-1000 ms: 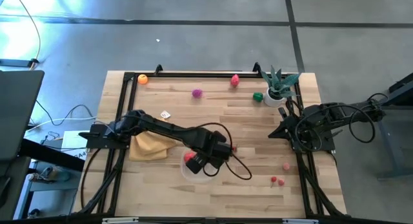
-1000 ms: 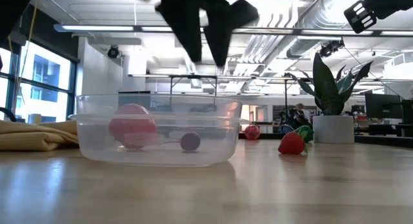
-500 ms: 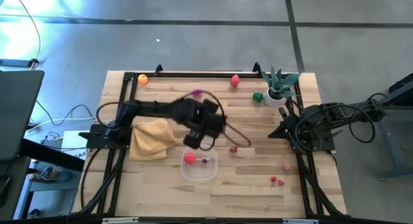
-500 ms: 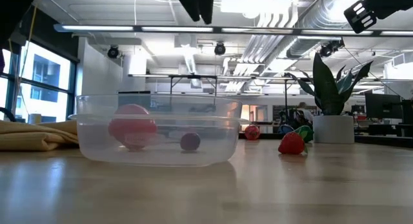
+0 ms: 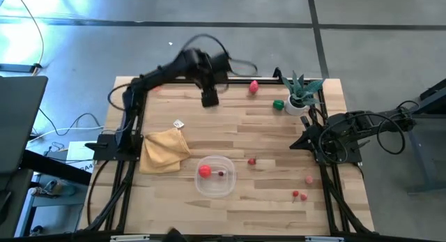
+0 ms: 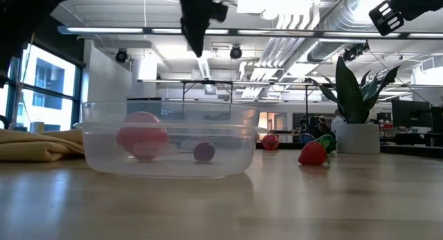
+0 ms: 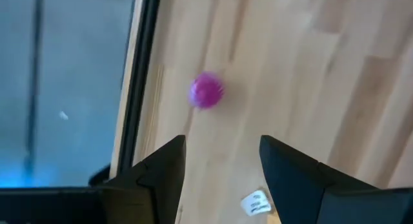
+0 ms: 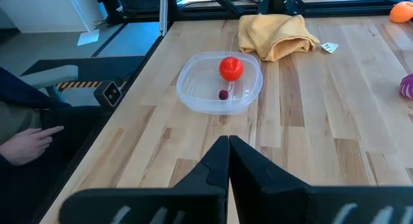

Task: Pick and placing Produce into tupperware
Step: Put the orange into the transparent bin

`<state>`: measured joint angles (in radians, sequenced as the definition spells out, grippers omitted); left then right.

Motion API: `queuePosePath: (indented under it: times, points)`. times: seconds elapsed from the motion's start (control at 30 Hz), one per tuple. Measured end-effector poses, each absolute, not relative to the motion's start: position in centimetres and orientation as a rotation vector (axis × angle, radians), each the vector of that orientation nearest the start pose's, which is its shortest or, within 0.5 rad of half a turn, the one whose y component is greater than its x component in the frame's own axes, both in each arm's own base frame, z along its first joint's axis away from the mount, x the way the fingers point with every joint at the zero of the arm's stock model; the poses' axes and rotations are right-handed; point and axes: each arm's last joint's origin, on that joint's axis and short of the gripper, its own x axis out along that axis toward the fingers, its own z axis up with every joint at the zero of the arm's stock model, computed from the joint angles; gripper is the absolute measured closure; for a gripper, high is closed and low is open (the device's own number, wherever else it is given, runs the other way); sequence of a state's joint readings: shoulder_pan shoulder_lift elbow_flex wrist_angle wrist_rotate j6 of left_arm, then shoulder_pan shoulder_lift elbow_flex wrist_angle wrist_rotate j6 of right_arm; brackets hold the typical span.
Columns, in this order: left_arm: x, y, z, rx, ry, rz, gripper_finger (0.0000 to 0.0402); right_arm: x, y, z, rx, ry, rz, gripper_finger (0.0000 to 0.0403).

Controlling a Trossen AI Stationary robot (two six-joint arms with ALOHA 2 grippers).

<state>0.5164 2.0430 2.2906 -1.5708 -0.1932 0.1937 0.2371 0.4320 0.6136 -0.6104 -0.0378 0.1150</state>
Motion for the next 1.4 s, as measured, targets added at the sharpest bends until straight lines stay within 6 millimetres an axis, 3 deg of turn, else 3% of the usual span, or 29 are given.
queuePosePath:
  times: [0.17, 0.37, 0.63, 0.8, 0.93, 1.17, 1.4]
  points:
    - [28.9, 24.9, 35.5, -0.209, 1.408, 0.527, 0.0213, 9.5, 2.4, 27.7, 0.07, 0.443, 0.246, 0.0402]
    - [23.4, 28.7, 34.0, -0.355, 1.476, 0.624, 0.0213, 9.5, 2.4, 27.7, 0.07, 0.443, 0.245, 0.0402]
    - [16.5, 30.3, 31.8, -0.543, 1.571, 0.793, 0.0213, 9.5, 2.4, 27.7, 0.068, 0.443, 0.246, 0.0402]
    - [12.9, 30.7, 29.4, -0.633, 1.521, 0.909, 0.0213, 9.5, 2.4, 27.7, 0.068, 0.443, 0.246, 0.0402]
    - [12.5, 31.5, 28.6, -0.584, 1.406, 0.961, 0.0213, 9.5, 2.4, 27.7, 0.07, 0.443, 0.246, 0.0402]
    - [12.1, 32.0, 28.1, -0.614, 1.387, 1.051, 0.0213, 9.5, 2.4, 27.7, 0.069, 0.443, 0.246, 0.0402]
    - [13.3, 31.6, 28.1, -0.697, 1.315, 1.23, 0.0213, 9.5, 2.4, 27.7, 0.07, 0.443, 0.246, 0.0402]
